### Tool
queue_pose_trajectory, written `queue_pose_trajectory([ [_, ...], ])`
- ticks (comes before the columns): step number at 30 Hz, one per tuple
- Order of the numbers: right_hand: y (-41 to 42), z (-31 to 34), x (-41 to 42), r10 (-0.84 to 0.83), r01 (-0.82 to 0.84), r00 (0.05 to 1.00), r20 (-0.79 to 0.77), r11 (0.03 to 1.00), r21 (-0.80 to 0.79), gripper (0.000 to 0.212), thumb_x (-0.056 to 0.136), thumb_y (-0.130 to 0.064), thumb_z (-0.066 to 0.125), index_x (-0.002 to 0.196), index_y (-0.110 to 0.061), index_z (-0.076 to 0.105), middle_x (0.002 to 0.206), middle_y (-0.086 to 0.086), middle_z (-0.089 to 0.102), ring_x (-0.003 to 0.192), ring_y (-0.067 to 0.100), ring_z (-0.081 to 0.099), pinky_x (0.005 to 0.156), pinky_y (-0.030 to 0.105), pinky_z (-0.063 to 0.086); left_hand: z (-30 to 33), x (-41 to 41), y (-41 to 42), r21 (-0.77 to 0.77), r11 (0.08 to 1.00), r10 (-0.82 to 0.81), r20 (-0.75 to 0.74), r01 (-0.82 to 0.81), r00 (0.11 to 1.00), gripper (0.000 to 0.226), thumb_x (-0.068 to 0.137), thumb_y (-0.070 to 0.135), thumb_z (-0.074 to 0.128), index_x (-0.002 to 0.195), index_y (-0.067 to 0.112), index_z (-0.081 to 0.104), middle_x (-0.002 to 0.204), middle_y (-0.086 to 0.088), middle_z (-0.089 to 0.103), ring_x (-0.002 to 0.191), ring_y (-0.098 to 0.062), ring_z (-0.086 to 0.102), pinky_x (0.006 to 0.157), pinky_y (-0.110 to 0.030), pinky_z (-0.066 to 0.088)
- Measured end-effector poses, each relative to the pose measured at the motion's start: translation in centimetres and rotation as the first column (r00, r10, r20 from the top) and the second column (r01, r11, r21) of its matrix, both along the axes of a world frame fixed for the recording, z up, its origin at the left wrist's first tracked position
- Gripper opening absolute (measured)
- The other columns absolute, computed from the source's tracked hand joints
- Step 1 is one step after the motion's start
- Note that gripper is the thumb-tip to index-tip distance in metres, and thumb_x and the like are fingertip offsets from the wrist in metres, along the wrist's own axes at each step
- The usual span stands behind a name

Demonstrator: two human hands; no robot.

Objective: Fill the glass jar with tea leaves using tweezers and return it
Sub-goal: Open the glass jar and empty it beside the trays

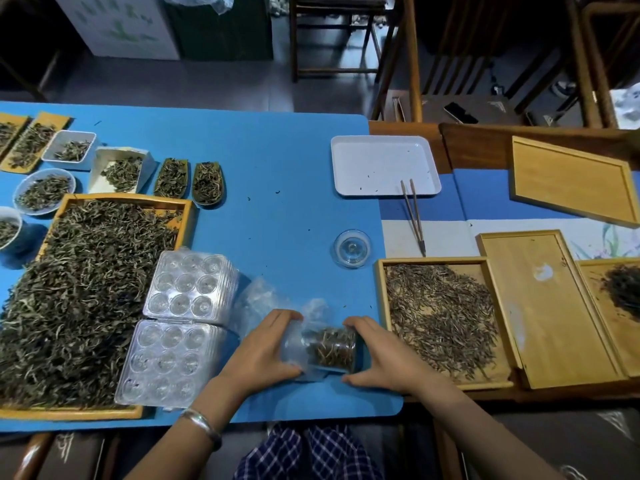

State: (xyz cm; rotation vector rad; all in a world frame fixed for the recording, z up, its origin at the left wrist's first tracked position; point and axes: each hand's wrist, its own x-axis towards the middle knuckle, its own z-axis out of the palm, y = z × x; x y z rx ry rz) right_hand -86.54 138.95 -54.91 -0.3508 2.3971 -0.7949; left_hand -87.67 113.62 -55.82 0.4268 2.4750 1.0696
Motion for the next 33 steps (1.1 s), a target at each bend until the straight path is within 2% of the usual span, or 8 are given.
queue_pose_trajectory([
  [5,0.0,1.3,-0.8,-0.061,0.060,0.998,-0.012,0.995,-0.082,0.079,0.061,-0.058,0.074,0.126,-0.037,0.034,0.118,-0.010,0.051,0.104,0.006,0.054,0.089,0.035,0.051,0.8,-0.3,0.3,0.039,0.999,0.005,-0.084,-0.002,0.996,0.070,0.063,0.038,0.079,0.125,0.026,0.049,0.121,0.015,0.051,0.113,-0.001,0.050,0.093,-0.026,0.047],
  [12,-1.0,4.4,-3.0,0.024,-0.023,0.992,-0.125,1.000,0.012,0.071,0.057,-0.062,0.070,0.114,-0.037,0.037,0.102,-0.013,0.051,0.085,0.009,0.055,0.073,0.038,0.054,2.3,-0.8,0.5,0.081,0.994,0.081,-0.130,-0.070,0.988,0.075,0.060,0.059,0.075,0.123,0.028,0.052,0.120,0.019,0.054,0.113,0.000,0.052,0.092,-0.027,0.046],
  [19,-1.4,6.3,-3.7,0.031,-0.025,0.981,-0.190,0.999,0.035,0.078,0.061,-0.066,0.067,0.125,-0.034,0.036,0.119,-0.011,0.054,0.104,0.011,0.056,0.084,0.036,0.051,1.8,-0.8,1.0,0.103,0.986,0.142,-0.095,-0.132,0.985,0.076,0.057,0.058,0.080,0.123,0.031,0.053,0.119,0.022,0.054,0.113,0.001,0.053,0.092,-0.031,0.049],
  [27,-1.4,7.1,-3.6,-0.022,0.023,0.981,-0.191,1.000,0.000,0.083,0.062,-0.068,0.066,0.132,-0.036,0.034,0.128,-0.016,0.050,0.112,0.007,0.053,0.090,0.034,0.049,1.7,-0.7,1.3,0.098,0.983,0.165,-0.096,-0.156,0.982,0.078,0.056,0.063,0.082,0.122,0.040,0.047,0.120,0.026,0.053,0.113,0.007,0.050,0.090,-0.025,0.049],
  [31,-1.8,7.5,-3.2,-0.112,0.109,0.971,-0.209,0.994,-0.023,0.090,0.056,-0.072,0.066,0.130,-0.038,0.027,0.107,-0.015,0.053,0.086,0.005,0.055,0.068,0.025,0.046,1.8,-0.7,1.6,0.084,0.983,0.168,-0.087,-0.161,0.982,0.082,0.056,0.059,0.084,0.125,0.034,0.048,0.124,0.022,0.054,0.115,0.004,0.051,0.091,-0.024,0.047],
  [33,-2.0,7.6,-3.1,-0.159,0.154,0.963,-0.216,0.987,-0.036,0.089,0.055,-0.070,0.068,0.129,-0.036,0.031,0.108,-0.014,0.054,0.090,0.006,0.057,0.073,0.024,0.047,1.8,-0.7,1.8,0.083,0.983,0.173,-0.076,-0.166,0.982,0.084,0.056,0.057,0.083,0.128,0.031,0.049,0.127,0.020,0.053,0.117,0.002,0.050,0.092,-0.022,0.046],
])
